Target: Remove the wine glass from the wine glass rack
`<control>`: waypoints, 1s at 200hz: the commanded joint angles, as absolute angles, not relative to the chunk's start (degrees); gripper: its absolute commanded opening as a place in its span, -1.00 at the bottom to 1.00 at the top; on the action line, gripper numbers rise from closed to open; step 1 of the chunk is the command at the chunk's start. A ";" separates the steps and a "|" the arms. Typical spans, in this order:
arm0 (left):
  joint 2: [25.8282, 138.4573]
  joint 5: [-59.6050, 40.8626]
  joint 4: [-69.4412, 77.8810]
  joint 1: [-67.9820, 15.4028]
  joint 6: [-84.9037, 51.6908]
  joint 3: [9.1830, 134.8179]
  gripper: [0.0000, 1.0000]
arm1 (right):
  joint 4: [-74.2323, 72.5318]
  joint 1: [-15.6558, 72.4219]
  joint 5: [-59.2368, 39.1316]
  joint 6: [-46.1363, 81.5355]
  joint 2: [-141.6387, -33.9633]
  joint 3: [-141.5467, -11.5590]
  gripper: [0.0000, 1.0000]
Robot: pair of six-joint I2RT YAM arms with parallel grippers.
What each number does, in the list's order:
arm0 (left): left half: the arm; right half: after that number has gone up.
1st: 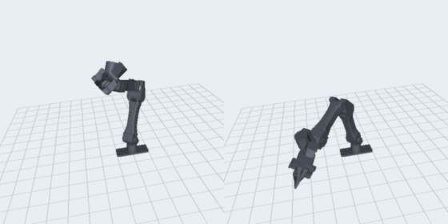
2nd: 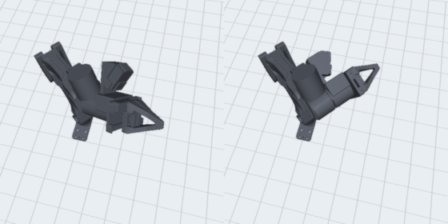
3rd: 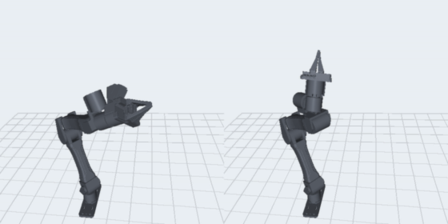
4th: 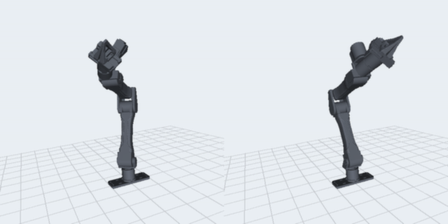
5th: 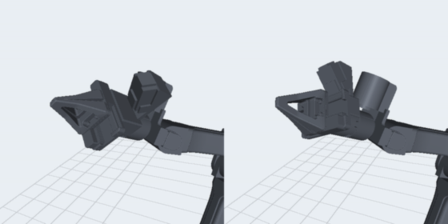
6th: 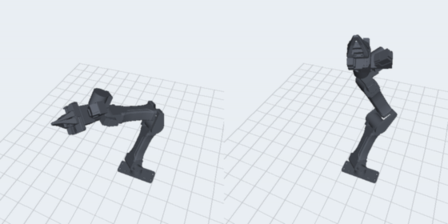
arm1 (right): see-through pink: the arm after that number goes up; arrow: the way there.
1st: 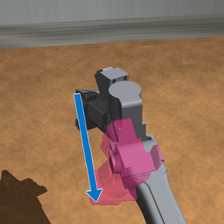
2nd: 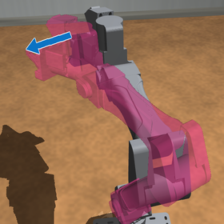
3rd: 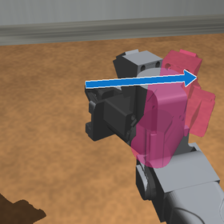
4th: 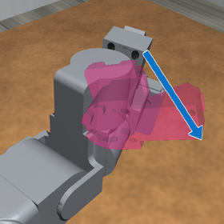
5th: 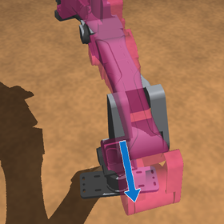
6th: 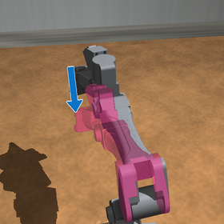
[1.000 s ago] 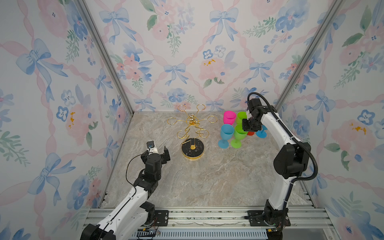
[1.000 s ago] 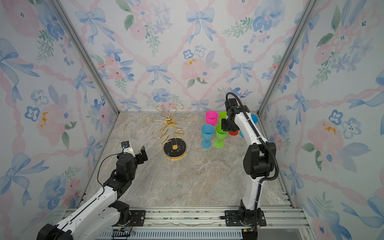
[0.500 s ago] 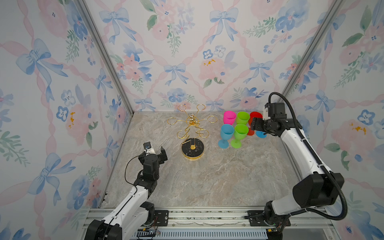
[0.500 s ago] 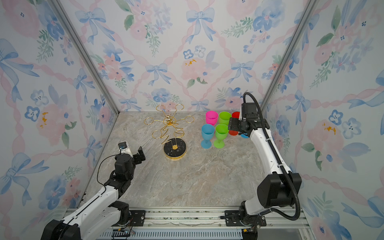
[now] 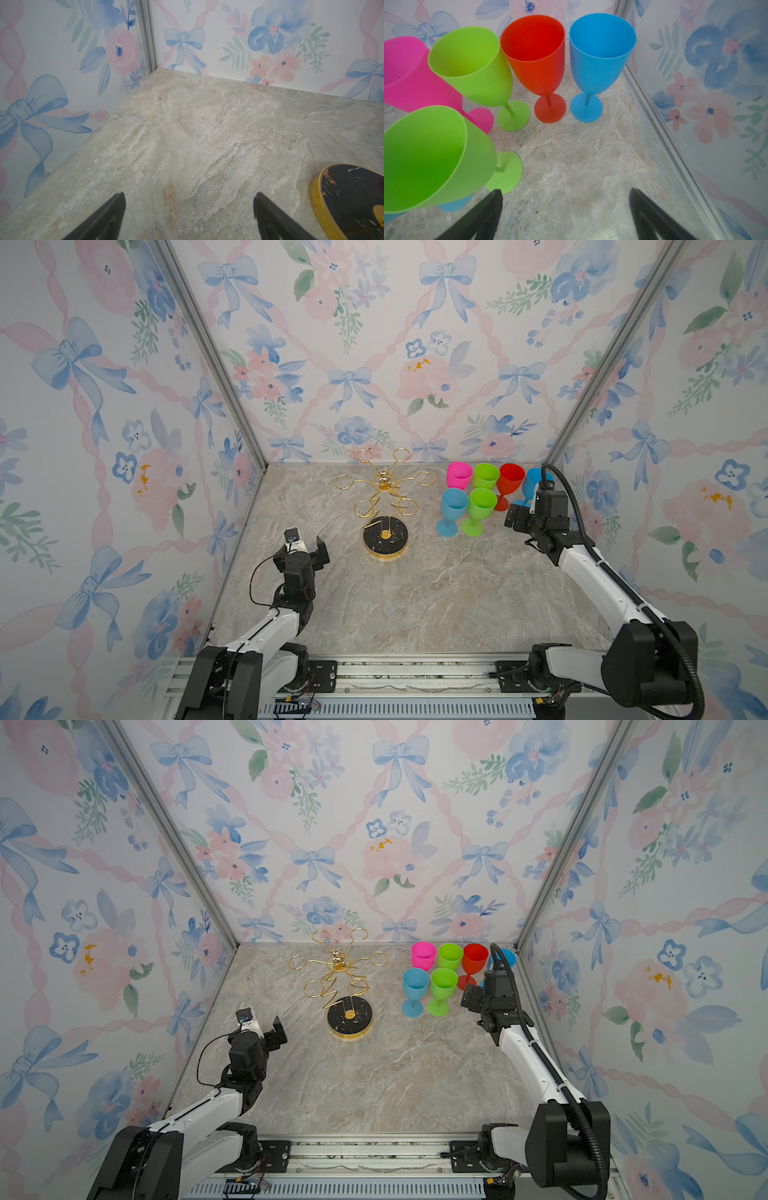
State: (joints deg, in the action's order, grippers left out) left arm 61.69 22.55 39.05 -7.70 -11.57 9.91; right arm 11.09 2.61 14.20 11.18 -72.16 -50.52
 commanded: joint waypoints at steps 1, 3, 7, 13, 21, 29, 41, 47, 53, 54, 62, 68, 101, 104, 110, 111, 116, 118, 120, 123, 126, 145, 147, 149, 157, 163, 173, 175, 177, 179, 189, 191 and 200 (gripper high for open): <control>63.41 20.66 48.25 -7.12 -8.77 7.76 0.95 | 3.32 1.89 16.91 10.20 -70.71 -46.60 0.94; 63.60 20.52 48.91 -7.12 -8.72 7.52 0.95 | 2.85 1.92 16.95 10.09 -70.72 -46.13 0.94; 64.05 20.48 50.48 -7.08 -8.58 7.05 0.96 | 1.66 1.92 17.15 10.02 -70.63 -45.16 0.94; 64.29 20.36 51.13 -6.91 -8.46 6.96 0.95 | -0.39 1.85 17.14 9.86 -70.66 -43.74 0.94; 64.57 19.85 52.00 -6.70 -8.14 6.84 0.95 | -3.38 1.80 17.02 9.29 -70.74 -41.71 0.94; 65.06 19.52 54.04 -6.44 -8.08 6.45 0.95 | -7.15 1.83 16.79 8.55 -71.22 -39.54 0.94; 66.05 18.63 56.34 -5.71 -7.88 6.19 0.95 | -13.00 1.79 16.46 7.55 -72.27 -36.27 0.94; 66.70 18.17 57.50 -5.34 -7.72 6.15 0.95 | -15.37 1.75 16.30 7.47 -72.82 -34.95 0.94; 67.31 17.76 58.58 -4.91 -7.65 6.14 0.95 | -17.61 1.76 16.10 7.47 -73.23 -33.81 0.94; 67.45 17.67 58.82 -4.87 -7.65 6.10 0.95 | -17.95 1.76 16.09 7.47 -73.31 -33.60 0.94; 68.40 17.38 60.16 -4.45 -7.78 6.30 0.95 | -20.81 1.75 15.86 7.29 -73.98 -32.29 0.94; 69.22 17.01 61.09 -4.24 -7.67 6.41 0.95 | -22.87 1.76 15.74 7.19 -74.51 -31.37 0.94; 74.22 13.86 65.29 -3.78 -7.57 8.29 0.95 | -31.39 1.84 15.65 5.38 -77.79 -28.02 0.94; 74.76 13.75 65.64 -3.78 -7.56 8.46 0.95 | -32.72 1.89 15.57 4.93 -77.98 -27.35 0.94; 75.65 13.42 66.30 -3.78 -7.56 8.95 0.95 | -37.02 2.17 15.32 3.86 -78.43 -25.49 0.94; 75.88 13.30 66.42 -3.78 -7.60 9.00 0.95 | -37.76 2.23 15.22 3.64 -78.50 -25.14 0.94; 76.67 13.09 66.75 -3.78 -7.65 9.42 0.95 | -42.29 2.51 14.94 3.06 -78.93 -23.39 0.94; 76.93 13.03 67.01 -3.78 -7.69 9.56 0.95 | -43.49 2.54 14.72 2.85 -79.17 -22.72 0.94; 77.22 12.97 67.18 -3.76 -7.66 9.71 0.95 | -44.47 2.59 14.53 2.76 -79.36 -22.27 0.94; 77.82 12.82 67.69 -3.78 -7.67 9.90 0.95 | -45.50 2.74 14.51 2.52 -79.49 -21.65 0.94; 78.38 12.62 68.25 -3.77 -7.54 10.02 0.95 | -46.56 2.91 14.41 2.41 -79.70 -21.10 0.94; 83.10 12.68 72.43 -3.78 -7.12 10.20 0.95 | -57.18 3.59 14.19 1.54 -83.79 -17.33 0.94; 83.68 12.68 73.17 -3.78 -7.12 10.22 0.95 | -58.22 3.62 14.23 1.53 -84.38 -16.97 0.94; 84.27 12.42 73.73 -3.78 -7.01 10.22 0.96 | -59.25 3.74 14.24 1.37 -85.04 -16.83 0.94; 86.32 10.94 74.50 -3.87 -6.48 10.53 0.95 | -63.42 4.26 14.24 0.57 -88.28 -16.38 0.94; 88.13 10.50 76.66 -3.93 -5.96 10.61 0.95 | -66.53 4.75 14.45 -0.04 -90.42 -16.39 0.94; 89.13 10.11 79.09 -4.71 -4.61 9.91 0.95 | -59.37 5.37 14.18 -0.59 -88.48 -18.03 0.94; 89.03 10.46 79.10 -4.80 -4.51 9.93 0.95 | -57.71 5.43 14.05 -0.61 -87.99 -18.57 0.94; 88.95 10.83 79.06 -4.94 -4.53 9.84 0.95 | -56.31 5.44 13.84 -0.61 -87.74 -19.10 0.94; 88.97 11.10 79.07 -4.99 -4.65 9.78 0.95 | -55.34 5.38 13.63 -0.59 -87.59 -19.58 0.94; 89.18 11.60 79.03 -4.97 -4.89 9.94 0.95 | -54.32 5.27 13.71 -0.43 -88.98 -21.53 0.94; 89.18 11.60 79.04 -5.00 -4.91 9.93 0.95 | -54.36 5.12 13.23 -0.31 -89.26 -21.73 0.94; 89.20 11.66 79.07 -5.01 -4.88 9.93 0.95 | -52.99 3.70 11.50 0.74 -88.82 -21.94 0.94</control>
